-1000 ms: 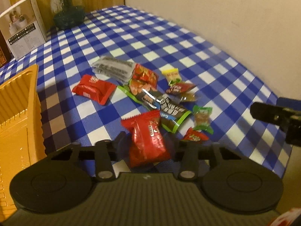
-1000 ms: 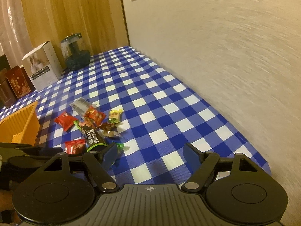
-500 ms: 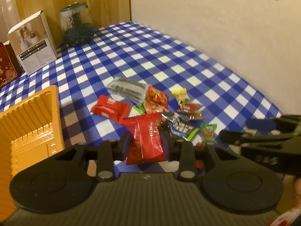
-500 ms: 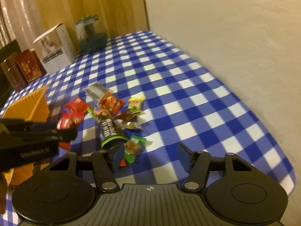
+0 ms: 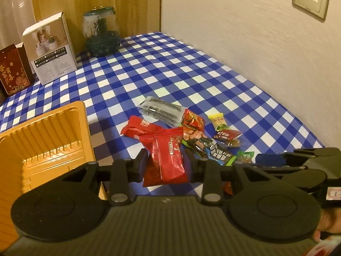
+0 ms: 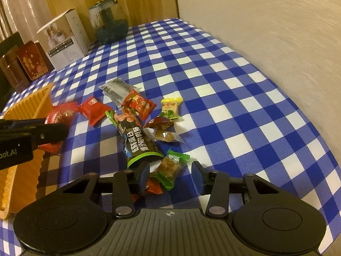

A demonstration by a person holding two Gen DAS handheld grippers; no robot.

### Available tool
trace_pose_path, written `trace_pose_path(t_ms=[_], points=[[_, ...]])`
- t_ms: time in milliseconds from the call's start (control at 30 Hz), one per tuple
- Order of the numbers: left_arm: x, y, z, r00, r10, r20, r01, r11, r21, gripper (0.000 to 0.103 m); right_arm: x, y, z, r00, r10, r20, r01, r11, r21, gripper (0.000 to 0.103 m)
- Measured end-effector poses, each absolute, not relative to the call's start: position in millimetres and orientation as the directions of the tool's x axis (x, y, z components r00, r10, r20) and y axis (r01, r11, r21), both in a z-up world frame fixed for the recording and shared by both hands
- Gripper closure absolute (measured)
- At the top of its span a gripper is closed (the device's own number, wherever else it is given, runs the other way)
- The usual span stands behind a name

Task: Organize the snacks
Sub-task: 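Drop the red packet in the tray with the left tool while the right drops a green candy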

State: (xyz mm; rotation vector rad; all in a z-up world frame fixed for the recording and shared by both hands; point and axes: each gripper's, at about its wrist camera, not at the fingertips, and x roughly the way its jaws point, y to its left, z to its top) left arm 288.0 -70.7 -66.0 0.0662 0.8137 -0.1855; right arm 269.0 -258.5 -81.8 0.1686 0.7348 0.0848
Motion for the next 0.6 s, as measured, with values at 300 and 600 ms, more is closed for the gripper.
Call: trace_pose_path(t_ms=[300, 600], points=[[287, -67, -68, 0.663, -0.142, -0.735, 0.181, 0.983, -0.027, 0.071, 272, -255, -84, 0.737, 0.105, -0.668, -0.003, 0.988, 0.152, 0.079], [283, -63, -58, 0.681, -0.147, -0.717, 0.172, 0.984, -0.038, 0.071, 252, -259, -54, 0.808, 0.055, -0.586, 0.045, 0.987, 0.155, 0.080]])
